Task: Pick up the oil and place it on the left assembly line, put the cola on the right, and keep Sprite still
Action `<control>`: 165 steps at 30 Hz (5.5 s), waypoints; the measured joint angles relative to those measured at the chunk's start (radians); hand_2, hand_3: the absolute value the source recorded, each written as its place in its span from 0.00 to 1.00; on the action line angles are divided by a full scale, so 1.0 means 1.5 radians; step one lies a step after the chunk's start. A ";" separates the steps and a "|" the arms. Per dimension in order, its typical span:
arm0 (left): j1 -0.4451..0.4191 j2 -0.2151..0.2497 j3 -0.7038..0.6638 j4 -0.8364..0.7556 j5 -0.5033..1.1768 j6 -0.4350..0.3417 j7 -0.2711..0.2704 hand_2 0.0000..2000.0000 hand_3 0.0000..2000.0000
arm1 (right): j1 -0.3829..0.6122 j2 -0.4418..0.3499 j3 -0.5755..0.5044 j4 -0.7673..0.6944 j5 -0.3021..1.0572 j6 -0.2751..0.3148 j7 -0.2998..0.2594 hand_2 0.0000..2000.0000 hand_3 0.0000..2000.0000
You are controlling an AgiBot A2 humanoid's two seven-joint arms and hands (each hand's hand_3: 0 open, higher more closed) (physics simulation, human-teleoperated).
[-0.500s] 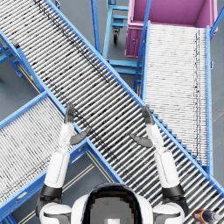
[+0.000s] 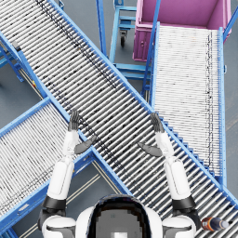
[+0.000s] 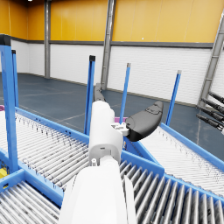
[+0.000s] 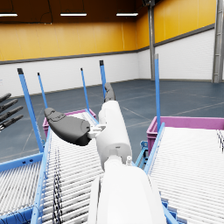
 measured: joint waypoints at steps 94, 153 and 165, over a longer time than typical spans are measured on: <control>0.000 0.000 0.000 0.000 0.000 0.000 0.000 0.00 0.00 | 0.000 0.000 0.000 0.000 0.000 0.000 0.000 0.00 0.00; 0.143 0.063 -0.200 -0.070 0.282 -0.067 -0.067 0.00 0.00 | 0.114 -0.078 -0.194 0.109 0.312 -0.066 0.067 0.00 0.00; 0.139 0.071 -0.201 -0.076 0.282 -0.067 -0.067 0.00 0.00 | 0.112 -0.082 -0.195 0.115 0.312 -0.066 0.067 0.00 0.00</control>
